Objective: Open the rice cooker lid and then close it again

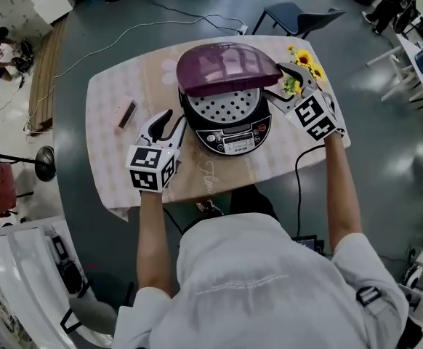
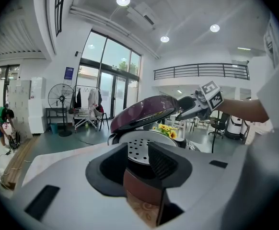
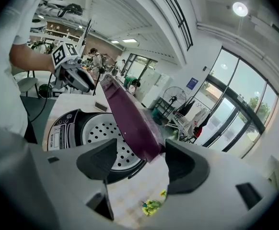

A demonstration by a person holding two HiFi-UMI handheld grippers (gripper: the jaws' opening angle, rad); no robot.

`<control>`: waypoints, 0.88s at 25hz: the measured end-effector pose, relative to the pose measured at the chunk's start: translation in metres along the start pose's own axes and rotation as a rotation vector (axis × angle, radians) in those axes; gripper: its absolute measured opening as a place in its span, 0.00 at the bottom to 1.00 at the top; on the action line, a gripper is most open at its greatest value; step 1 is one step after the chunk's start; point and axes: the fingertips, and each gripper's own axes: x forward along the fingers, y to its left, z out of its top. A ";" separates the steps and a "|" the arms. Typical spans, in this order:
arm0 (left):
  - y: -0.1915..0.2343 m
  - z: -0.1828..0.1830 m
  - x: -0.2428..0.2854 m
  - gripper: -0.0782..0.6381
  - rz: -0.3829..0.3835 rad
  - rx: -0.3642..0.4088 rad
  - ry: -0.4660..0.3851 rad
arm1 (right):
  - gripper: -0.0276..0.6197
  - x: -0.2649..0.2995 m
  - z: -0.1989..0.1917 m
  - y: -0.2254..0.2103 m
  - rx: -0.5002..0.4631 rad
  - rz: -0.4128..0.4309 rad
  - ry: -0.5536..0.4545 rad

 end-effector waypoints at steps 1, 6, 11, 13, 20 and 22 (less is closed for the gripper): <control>-0.001 -0.002 -0.001 0.31 -0.002 0.001 0.003 | 0.52 0.000 -0.003 0.005 -0.005 0.010 0.010; -0.008 -0.007 -0.004 0.31 -0.012 0.003 0.014 | 0.56 0.000 -0.025 0.028 -0.048 0.066 0.076; -0.011 -0.012 -0.004 0.31 -0.017 0.002 0.020 | 0.57 0.002 -0.036 0.044 -0.070 0.099 0.114; -0.012 -0.013 -0.003 0.31 -0.018 0.000 0.021 | 0.57 0.003 -0.043 0.050 -0.071 0.122 0.131; -0.016 -0.015 0.001 0.31 -0.025 -0.008 0.030 | 0.59 0.003 -0.055 0.068 -0.030 0.230 0.157; -0.016 -0.016 0.003 0.31 -0.028 -0.010 0.033 | 0.59 0.003 -0.053 0.067 0.002 0.230 0.150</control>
